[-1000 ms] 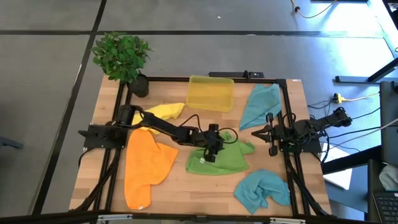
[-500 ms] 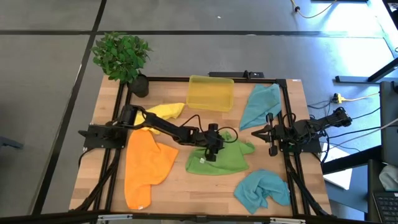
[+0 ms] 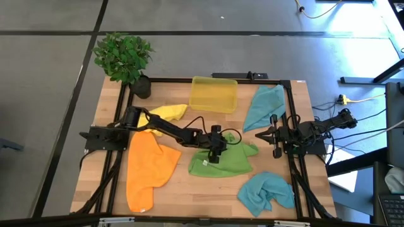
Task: Fold microfiber towels
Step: Fold the green microfiber cloth
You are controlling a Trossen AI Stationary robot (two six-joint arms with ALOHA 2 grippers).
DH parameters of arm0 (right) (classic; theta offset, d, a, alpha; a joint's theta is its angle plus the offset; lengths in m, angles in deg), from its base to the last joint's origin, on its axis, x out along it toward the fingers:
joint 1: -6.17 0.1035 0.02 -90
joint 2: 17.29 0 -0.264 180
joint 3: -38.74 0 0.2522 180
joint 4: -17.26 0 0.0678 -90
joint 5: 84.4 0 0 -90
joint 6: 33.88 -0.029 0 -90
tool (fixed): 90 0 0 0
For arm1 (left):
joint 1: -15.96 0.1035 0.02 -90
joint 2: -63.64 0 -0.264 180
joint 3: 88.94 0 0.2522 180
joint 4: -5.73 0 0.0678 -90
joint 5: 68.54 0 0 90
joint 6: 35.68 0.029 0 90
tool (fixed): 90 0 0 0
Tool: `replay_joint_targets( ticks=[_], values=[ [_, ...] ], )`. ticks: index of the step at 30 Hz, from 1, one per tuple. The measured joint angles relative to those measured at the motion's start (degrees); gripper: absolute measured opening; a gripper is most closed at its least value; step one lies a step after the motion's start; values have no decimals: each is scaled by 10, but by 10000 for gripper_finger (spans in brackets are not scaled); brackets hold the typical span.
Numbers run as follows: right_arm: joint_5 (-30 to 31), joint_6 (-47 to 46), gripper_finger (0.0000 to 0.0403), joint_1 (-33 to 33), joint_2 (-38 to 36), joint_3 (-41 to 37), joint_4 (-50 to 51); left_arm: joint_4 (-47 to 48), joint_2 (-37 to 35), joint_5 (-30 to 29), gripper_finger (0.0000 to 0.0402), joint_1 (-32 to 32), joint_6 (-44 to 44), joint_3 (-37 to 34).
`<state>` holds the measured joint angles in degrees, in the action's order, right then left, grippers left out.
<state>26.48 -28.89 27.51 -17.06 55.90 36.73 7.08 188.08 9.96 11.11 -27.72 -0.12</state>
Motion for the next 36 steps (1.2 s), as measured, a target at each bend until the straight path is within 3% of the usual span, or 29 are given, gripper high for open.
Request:
replay_joint_targets(
  ticks=[7,15,20,36],
  values=[
    [0,0,20,0,0,0,0,0,0,0,112,0,1,0],
    [0,0,20,0,0,0,0,-1,0,-32,9,1,12,0],
    [0,0,20,0,0,0,0,0,-2,-63,1,1,24,-1],
    [0,0,20,0,0,0,0,11,-51,-52,0,-6,83,-1]
  ],
)
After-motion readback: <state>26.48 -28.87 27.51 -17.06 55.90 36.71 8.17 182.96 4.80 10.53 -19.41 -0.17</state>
